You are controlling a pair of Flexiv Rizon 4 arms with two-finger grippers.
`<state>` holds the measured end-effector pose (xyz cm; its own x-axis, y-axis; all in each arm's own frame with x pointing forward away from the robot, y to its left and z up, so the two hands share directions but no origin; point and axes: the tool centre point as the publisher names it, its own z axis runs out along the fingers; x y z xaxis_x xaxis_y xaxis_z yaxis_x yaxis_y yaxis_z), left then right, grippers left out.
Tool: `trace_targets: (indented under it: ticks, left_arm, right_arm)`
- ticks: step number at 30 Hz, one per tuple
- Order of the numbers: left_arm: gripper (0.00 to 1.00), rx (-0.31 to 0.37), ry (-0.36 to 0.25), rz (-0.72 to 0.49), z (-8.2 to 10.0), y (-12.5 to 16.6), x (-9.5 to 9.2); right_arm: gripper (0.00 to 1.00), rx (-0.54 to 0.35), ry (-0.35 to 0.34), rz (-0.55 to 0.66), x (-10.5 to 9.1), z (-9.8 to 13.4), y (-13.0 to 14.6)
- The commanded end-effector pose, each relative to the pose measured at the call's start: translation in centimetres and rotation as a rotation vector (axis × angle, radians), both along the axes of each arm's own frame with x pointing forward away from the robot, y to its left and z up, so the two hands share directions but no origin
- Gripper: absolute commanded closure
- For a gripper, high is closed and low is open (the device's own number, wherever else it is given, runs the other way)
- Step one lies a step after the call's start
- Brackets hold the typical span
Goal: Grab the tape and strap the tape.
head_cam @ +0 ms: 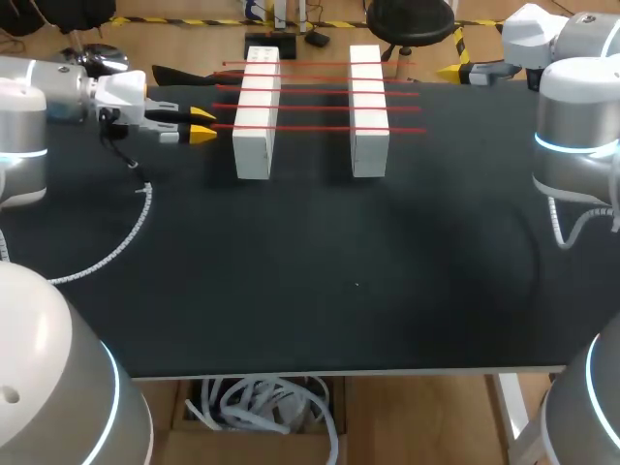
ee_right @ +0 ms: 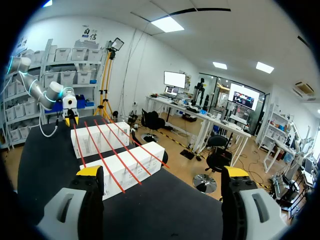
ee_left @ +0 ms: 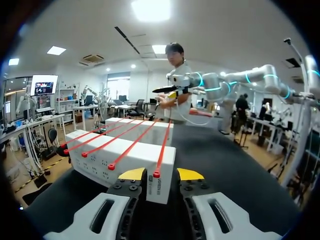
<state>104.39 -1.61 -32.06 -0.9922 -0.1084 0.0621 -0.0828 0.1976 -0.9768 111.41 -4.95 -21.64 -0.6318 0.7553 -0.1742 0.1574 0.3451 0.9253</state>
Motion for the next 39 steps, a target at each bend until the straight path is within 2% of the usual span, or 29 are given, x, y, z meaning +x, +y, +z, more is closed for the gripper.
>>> trace_targets:
  ticks: [1,3,16,19,34,35,36,39]
  left_arm:
    - [0.75,-0.001,0.000,0.000,-0.06,-0.11,-0.03]
    - [0.79,-0.002,-0.001,-0.002,-0.07,-0.14,-0.01]
    - [0.82,-0.003,-0.004,-0.002,-0.11,-0.16,0.05]
    - [0.85,-0.004,-0.005,-0.005,-0.12,-0.15,0.05]
    - [0.87,-0.009,-0.005,-0.006,-0.18,-0.26,0.10]
    - [0.88,-0.010,-0.005,-0.006,-0.18,-0.26,0.11]
    - [0.95,-0.010,-0.005,-0.006,-0.19,-0.27,0.12]
    - [1.00,-0.011,-0.006,-0.006,-0.20,-0.27,0.14]
  right_arm:
    - [0.00,0.000,0.000,0.000,0.01,-0.01,-0.01]
    - [0.00,0.000,0.000,0.000,0.01,-0.01,-0.01]
    - [0.00,0.000,0.000,0.000,0.01,-0.01,-0.01]
    - [0.00,0.000,0.000,0.000,0.01,-0.01,-0.01]
    - [0.00,0.000,0.000,0.000,0.01,-0.01,-0.01]
    - [0.00,0.000,0.000,0.000,0.01,-0.01,-0.01]
    - [0.00,0.000,0.000,0.000,0.01,-0.01,-0.01]
    - [0.00,0.000,0.000,0.000,0.01,-0.01,-0.01]
